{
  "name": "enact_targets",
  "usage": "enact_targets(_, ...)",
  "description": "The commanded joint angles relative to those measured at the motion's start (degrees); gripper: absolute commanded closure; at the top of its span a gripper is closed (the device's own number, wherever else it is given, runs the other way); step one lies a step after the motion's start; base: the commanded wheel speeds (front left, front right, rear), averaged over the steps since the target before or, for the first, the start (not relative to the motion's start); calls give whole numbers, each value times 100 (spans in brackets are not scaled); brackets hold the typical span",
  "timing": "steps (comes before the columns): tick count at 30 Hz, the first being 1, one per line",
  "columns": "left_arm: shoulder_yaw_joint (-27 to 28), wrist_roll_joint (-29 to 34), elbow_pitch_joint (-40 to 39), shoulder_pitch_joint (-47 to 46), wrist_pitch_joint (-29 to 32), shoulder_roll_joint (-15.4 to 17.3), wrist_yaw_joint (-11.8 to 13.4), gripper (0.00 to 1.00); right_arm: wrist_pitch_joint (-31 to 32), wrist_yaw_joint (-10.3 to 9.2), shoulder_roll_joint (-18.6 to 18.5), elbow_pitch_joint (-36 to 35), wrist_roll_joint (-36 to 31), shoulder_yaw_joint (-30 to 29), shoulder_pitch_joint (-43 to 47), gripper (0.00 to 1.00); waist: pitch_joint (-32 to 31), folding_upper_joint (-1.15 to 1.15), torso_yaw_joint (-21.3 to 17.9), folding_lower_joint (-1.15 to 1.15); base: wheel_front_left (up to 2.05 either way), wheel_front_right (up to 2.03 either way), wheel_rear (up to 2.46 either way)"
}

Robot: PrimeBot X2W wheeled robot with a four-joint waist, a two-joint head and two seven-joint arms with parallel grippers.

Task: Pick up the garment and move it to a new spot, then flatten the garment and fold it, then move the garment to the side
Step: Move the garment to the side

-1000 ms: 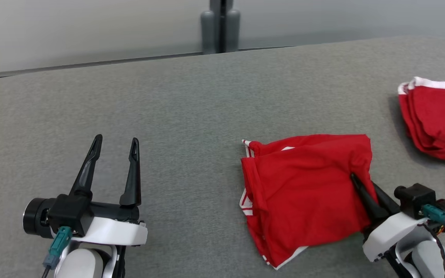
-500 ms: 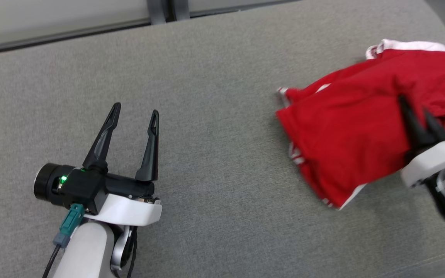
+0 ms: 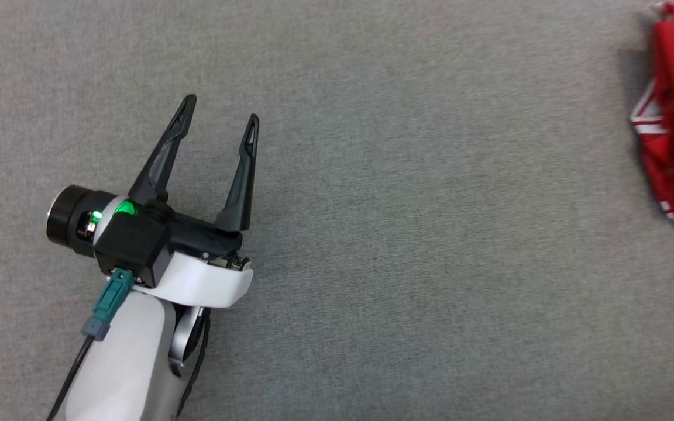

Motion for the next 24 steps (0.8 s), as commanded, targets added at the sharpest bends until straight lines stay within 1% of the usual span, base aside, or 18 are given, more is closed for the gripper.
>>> enact_targets(1,-13,42,-34,-146,-24,34,-41,0,-37,-13,-90,142,101,-111,-75,100,238,0,203,0,0,0,0)
enact_targets(3,-37,70,-55,-215,-25,51,-44,0,-26,-12,-186,346,137,-204,-97,100,353,0,275,0,0,0,0)
enact_targets(6,-49,90,-88,-312,-25,79,-54,0,23,-12,-223,721,229,-269,-159,100,491,0,354,0,0,0,0)
enact_targets(7,-54,82,-88,-314,-25,79,-51,0,-12,-13,-201,854,279,-333,-207,86,511,0,369,0,0,0,0)
enact_targets(8,-54,75,-83,-314,-25,82,-41,0,-23,-12,-161,994,301,-378,-230,39,523,0,378,0,0,0,0)
enact_targets(9,-52,74,-80,-313,-25,90,-28,0,-61,-13,-143,1133,282,-423,-253,0,531,0,380,0,0,0,0)
enact_targets(12,-34,49,-64,-259,-25,109,8,0,-176,-12,-69,1400,161,-519,-337,0,501,0,356,0,0,0,0)
enact_targets(16,-5,15,10,-136,-25,127,48,0,-257,-12,23,1511,-137,-559,-337,0,333,0,274,0,0,0,0)
enact_targets(18,19,-32,45,-91,-25,127,57,0,-263,-12,49,1344,-240,-718,-284,0,207,0,219,0,0,0,0)
enact_targets(20,38,-68,96,11,-25,119,71,0,-257,-12,154,1049,-382,-838,-91,0,30,0,169,0,0,0,0)
enact_targets(24,113,-195,181,249,-26,113,87,0,-254,-12,426,248,-612,-1100,392,0,-395,0,94,0,0,0,0)
